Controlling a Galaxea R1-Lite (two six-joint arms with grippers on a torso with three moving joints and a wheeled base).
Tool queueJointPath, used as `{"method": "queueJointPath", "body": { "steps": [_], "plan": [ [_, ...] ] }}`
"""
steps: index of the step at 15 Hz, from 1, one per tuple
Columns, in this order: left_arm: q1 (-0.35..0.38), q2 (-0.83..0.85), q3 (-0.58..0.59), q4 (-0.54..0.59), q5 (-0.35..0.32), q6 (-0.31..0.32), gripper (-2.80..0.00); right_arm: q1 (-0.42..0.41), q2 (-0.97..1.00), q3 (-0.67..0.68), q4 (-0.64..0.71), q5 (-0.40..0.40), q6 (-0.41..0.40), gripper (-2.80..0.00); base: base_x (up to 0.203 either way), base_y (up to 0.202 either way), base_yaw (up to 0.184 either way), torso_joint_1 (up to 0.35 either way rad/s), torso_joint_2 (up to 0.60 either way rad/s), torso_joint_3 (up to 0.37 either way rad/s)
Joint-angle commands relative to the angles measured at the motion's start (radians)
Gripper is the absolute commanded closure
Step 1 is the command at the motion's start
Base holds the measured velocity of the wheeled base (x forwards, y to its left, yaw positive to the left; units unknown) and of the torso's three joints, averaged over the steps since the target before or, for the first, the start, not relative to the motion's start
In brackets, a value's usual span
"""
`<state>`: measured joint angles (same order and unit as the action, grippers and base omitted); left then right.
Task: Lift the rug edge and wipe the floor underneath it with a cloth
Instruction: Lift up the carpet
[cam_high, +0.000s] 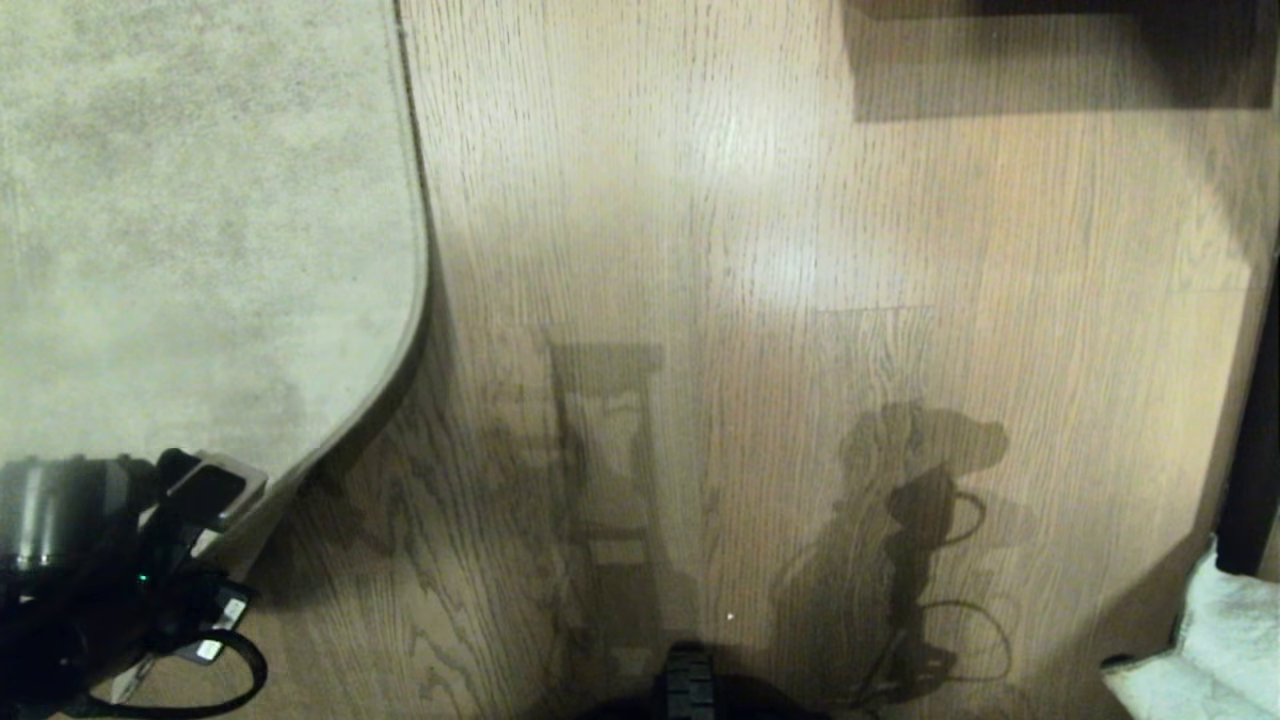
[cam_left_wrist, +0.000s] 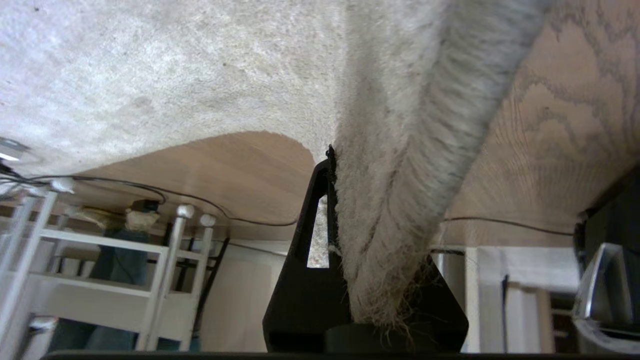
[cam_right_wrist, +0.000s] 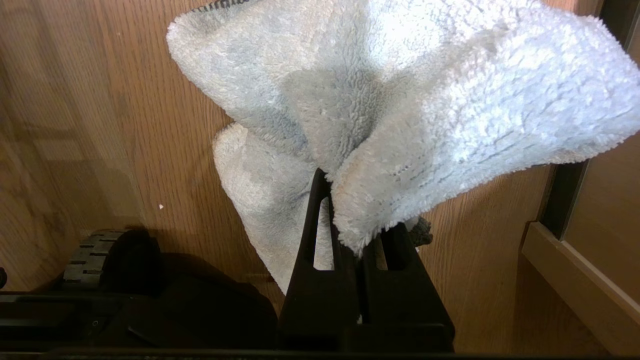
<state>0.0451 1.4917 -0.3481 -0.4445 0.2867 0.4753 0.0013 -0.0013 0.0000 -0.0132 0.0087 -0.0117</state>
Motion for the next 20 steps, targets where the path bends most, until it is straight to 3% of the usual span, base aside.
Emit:
{"method": "queueJointPath", "body": {
  "steps": [1,11,16,20],
  "plan": [
    [0.045,-0.022,0.001,-0.003,-0.044,0.005,0.00,0.000,0.001,0.000,-0.001,0.001,-0.001,0.00,0.000,0.000,0.000,0.000,0.00,0.000],
    [0.094,-0.038,0.009,-0.003,-0.053,0.003,0.00,0.000,0.001,0.000,-0.001,0.001,-0.001,0.00,0.000,0.000,0.000,0.000,0.00,0.000],
    [0.143,-0.056,0.021,-0.004,-0.112,0.005,0.00,0.000,0.001,0.000,-0.001,0.001,-0.001,0.00,0.000,0.000,0.000,0.000,0.00,0.000],
    [0.179,-0.066,0.024,-0.003,-0.116,0.005,0.00,0.000,0.001,0.000,-0.001,0.001,-0.001,0.00,0.000,0.000,0.000,0.000,0.00,0.000]
  ]
}}
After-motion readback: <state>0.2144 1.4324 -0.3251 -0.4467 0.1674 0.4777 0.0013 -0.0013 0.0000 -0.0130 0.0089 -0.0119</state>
